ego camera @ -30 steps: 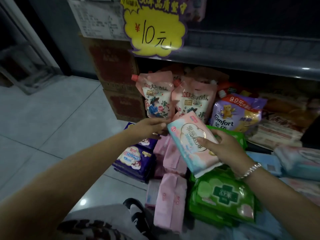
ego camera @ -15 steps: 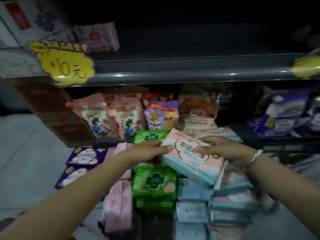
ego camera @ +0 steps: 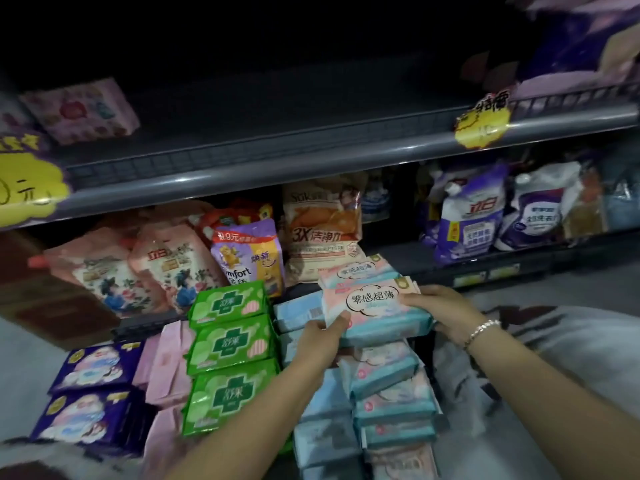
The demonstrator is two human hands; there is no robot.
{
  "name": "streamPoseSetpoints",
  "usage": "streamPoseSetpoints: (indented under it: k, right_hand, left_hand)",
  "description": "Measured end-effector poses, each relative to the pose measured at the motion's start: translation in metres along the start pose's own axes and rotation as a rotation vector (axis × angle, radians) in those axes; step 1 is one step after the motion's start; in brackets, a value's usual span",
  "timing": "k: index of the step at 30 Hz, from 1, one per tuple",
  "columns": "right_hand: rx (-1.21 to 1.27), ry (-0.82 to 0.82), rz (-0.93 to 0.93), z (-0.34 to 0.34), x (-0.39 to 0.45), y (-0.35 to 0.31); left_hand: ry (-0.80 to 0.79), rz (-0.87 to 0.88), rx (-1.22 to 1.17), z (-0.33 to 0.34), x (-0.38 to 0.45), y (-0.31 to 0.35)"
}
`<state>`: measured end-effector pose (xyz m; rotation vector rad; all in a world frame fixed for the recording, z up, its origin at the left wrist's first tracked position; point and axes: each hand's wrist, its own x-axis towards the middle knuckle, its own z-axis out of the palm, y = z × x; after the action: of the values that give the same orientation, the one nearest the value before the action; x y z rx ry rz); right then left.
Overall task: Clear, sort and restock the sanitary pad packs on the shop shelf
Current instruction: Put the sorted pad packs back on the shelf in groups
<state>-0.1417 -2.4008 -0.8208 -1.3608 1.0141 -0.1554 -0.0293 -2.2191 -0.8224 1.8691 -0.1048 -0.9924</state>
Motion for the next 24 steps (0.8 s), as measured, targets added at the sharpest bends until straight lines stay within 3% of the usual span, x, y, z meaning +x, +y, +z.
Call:
streamPoseSetpoints:
  k: [3, 8, 14, 24]
  right_hand:
    - [-0.056, 0.021, -0.014, 0.004, 0.003, 0.004]
    - [-0.078, 0.01, -0.016, 0.004, -0.003, 0.001]
    - [-0.237, -0.031, 0.075, 0.006, -0.009, 0.006]
    - [0.007, 0.044, -0.039, 0.012, -0.002, -0.005]
  left_hand:
    - [0.086, 0.028, 0.127, 0.013, 0.004, 0.002]
    - [0.17, 0.057, 0.118, 0.013, 0.003, -0.006]
    - [0.09, -0.023, 0.157, 0.008, -0.003, -0.019]
    - [0.134, 0.115, -0.062, 0.01, -0.002, 0.003]
